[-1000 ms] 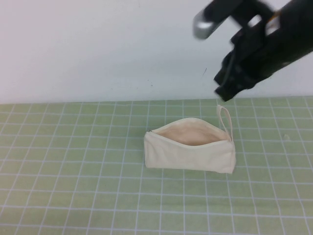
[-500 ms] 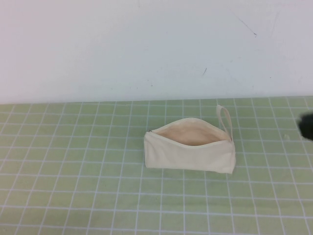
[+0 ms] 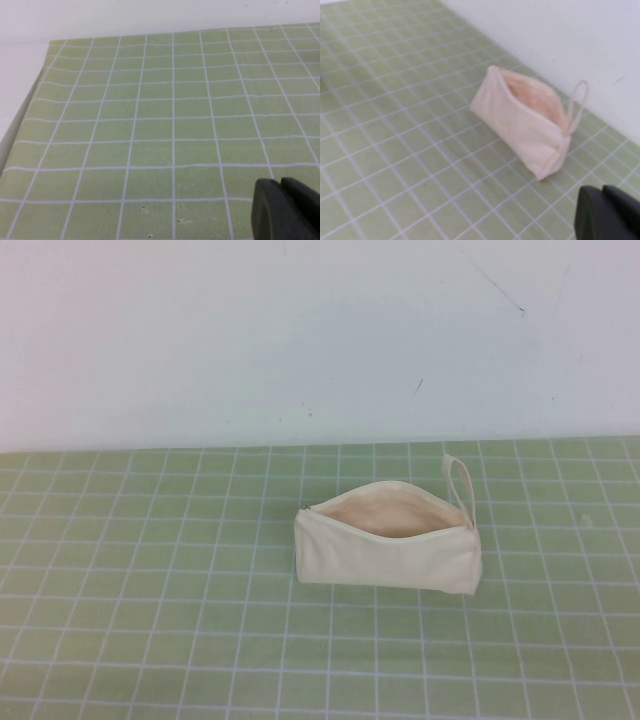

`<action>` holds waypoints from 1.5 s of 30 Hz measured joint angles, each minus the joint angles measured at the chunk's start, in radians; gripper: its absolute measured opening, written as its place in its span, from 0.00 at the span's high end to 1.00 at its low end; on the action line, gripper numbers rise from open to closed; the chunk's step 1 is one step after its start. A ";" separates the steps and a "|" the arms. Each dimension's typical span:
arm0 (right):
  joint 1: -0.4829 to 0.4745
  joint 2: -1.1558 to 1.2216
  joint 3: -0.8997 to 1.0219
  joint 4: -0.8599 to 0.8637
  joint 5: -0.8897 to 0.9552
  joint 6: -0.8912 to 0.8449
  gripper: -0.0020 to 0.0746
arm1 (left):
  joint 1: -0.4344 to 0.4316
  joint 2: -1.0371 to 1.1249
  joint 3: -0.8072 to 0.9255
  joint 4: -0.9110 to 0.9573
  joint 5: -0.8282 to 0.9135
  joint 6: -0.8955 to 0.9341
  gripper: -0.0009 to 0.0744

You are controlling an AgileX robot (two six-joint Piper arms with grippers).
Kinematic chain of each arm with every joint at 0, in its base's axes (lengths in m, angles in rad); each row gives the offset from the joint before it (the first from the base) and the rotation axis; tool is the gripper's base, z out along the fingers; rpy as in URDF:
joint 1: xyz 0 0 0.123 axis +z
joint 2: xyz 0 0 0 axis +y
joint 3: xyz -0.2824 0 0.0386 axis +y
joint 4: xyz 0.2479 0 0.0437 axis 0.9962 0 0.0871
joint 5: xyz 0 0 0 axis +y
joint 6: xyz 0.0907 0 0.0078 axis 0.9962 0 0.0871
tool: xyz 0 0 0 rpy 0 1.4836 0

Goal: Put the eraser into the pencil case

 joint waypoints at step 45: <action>-0.549 -0.345 0.616 -0.220 -0.305 0.460 0.98 | 0.000 0.000 0.000 0.000 0.000 0.002 0.99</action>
